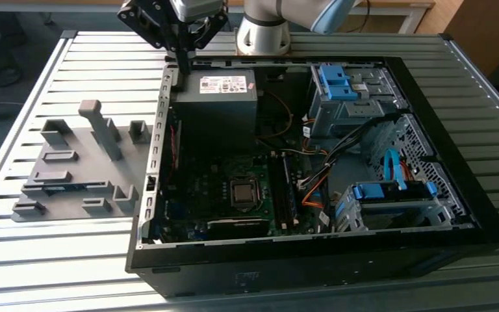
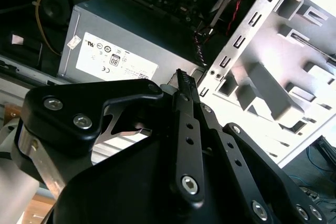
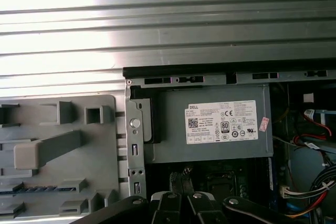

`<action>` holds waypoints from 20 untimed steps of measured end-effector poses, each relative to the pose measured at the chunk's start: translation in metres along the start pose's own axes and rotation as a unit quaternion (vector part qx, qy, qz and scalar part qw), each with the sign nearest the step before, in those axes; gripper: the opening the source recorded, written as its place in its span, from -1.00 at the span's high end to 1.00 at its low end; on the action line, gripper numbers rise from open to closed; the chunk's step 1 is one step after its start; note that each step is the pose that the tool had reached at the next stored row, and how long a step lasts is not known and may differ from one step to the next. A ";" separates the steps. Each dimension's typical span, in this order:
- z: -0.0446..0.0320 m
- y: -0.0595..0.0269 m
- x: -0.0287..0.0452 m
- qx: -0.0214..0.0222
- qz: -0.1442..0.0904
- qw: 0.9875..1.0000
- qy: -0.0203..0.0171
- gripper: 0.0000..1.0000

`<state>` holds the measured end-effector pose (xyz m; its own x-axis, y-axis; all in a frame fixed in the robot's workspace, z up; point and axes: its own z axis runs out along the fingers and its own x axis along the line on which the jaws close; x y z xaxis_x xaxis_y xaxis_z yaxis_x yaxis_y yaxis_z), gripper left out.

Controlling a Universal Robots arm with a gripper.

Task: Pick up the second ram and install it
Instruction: 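Reach for the second ram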

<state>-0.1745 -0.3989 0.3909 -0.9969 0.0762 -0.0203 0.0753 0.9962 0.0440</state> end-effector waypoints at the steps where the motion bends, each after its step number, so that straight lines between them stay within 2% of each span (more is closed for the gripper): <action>1: 0.0000 0.0000 0.0002 0.000 0.000 1.000 0.000 0.79; 20: 0.0001 -0.0004 0.0057 0.000 0.000 1.000 0.000 0.79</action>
<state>-0.1802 -0.3989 0.3907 -0.9969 0.0762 -0.0204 0.0753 0.9962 0.0441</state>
